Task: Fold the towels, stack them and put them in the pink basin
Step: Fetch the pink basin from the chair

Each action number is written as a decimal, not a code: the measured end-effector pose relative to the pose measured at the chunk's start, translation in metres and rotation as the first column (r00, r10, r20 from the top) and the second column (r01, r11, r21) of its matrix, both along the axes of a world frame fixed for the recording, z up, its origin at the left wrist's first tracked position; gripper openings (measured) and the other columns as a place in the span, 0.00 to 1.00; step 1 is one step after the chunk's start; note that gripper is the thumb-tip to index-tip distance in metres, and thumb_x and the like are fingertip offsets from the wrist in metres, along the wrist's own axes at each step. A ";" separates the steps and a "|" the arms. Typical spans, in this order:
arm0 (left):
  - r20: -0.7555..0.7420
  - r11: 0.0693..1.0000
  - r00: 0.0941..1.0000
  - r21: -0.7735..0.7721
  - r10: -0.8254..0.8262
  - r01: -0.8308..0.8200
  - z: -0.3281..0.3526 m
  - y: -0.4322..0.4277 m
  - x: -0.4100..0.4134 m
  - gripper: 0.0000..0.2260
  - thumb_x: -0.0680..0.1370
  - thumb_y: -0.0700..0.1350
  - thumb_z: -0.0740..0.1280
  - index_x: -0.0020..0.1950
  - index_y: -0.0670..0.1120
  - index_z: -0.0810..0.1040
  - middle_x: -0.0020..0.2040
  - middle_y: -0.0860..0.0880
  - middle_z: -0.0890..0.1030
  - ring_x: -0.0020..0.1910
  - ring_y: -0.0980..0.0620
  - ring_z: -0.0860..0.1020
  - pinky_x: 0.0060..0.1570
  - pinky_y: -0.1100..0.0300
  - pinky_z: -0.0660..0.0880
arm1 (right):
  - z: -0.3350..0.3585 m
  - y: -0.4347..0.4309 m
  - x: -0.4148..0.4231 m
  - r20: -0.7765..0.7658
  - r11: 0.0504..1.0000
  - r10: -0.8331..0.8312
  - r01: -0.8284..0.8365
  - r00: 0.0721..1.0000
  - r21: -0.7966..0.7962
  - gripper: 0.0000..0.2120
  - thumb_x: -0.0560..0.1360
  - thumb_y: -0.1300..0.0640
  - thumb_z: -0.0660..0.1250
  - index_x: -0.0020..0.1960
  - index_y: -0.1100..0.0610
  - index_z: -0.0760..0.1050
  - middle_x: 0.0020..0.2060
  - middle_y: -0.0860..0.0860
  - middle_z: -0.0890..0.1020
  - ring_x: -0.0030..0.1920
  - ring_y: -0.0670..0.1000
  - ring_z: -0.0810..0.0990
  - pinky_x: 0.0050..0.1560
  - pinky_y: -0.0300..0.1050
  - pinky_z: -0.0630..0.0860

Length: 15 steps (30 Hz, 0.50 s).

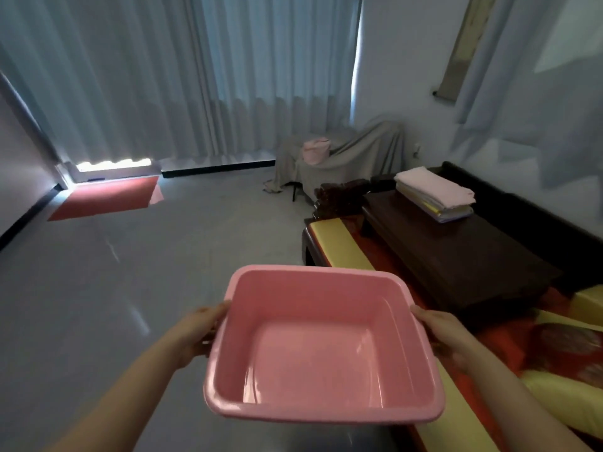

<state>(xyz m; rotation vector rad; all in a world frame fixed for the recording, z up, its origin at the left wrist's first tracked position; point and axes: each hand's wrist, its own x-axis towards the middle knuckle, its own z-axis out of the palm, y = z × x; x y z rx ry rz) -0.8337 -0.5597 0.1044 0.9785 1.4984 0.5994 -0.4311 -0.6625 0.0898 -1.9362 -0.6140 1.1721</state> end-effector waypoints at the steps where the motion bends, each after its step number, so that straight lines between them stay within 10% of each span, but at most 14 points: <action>1: -0.004 1.000 1.000 0.006 -0.029 0.029 0.004 0.025 0.014 0.14 0.78 0.54 0.64 0.48 0.44 0.78 0.42 0.43 0.79 0.39 0.46 0.75 0.42 0.56 0.72 | 0.004 0.011 0.005 -0.003 0.999 -0.049 0.049 0.999 -0.002 0.15 0.75 0.47 0.67 0.47 0.59 0.83 0.44 0.59 0.84 0.47 0.59 0.82 0.48 0.53 0.79; 5: 0.030 0.988 0.988 0.024 -0.154 0.153 0.004 0.133 0.095 0.16 0.77 0.55 0.65 0.50 0.42 0.80 0.47 0.40 0.82 0.43 0.45 0.78 0.47 0.55 0.74 | 0.011 0.042 0.048 -0.067 0.968 -0.249 0.250 0.966 0.016 0.14 0.77 0.50 0.65 0.44 0.61 0.81 0.40 0.58 0.82 0.40 0.57 0.79 0.40 0.48 0.76; 8: 0.034 0.954 0.954 0.017 -0.298 0.298 0.005 0.203 0.168 0.17 0.77 0.54 0.66 0.51 0.40 0.81 0.49 0.39 0.83 0.45 0.42 0.80 0.53 0.49 0.76 | 0.008 0.066 0.096 -0.099 0.922 -0.384 0.387 0.918 0.020 0.16 0.77 0.50 0.66 0.48 0.63 0.81 0.42 0.61 0.82 0.45 0.60 0.79 0.53 0.58 0.77; 15: 0.012 0.866 0.866 0.005 -0.501 0.501 0.005 0.327 0.313 0.14 0.76 0.53 0.67 0.54 0.44 0.78 0.45 0.44 0.80 0.42 0.46 0.78 0.43 0.56 0.75 | 0.001 0.132 0.189 -0.174 0.818 -0.566 0.575 0.806 0.003 0.13 0.77 0.51 0.66 0.48 0.61 0.81 0.40 0.59 0.83 0.41 0.58 0.81 0.45 0.53 0.78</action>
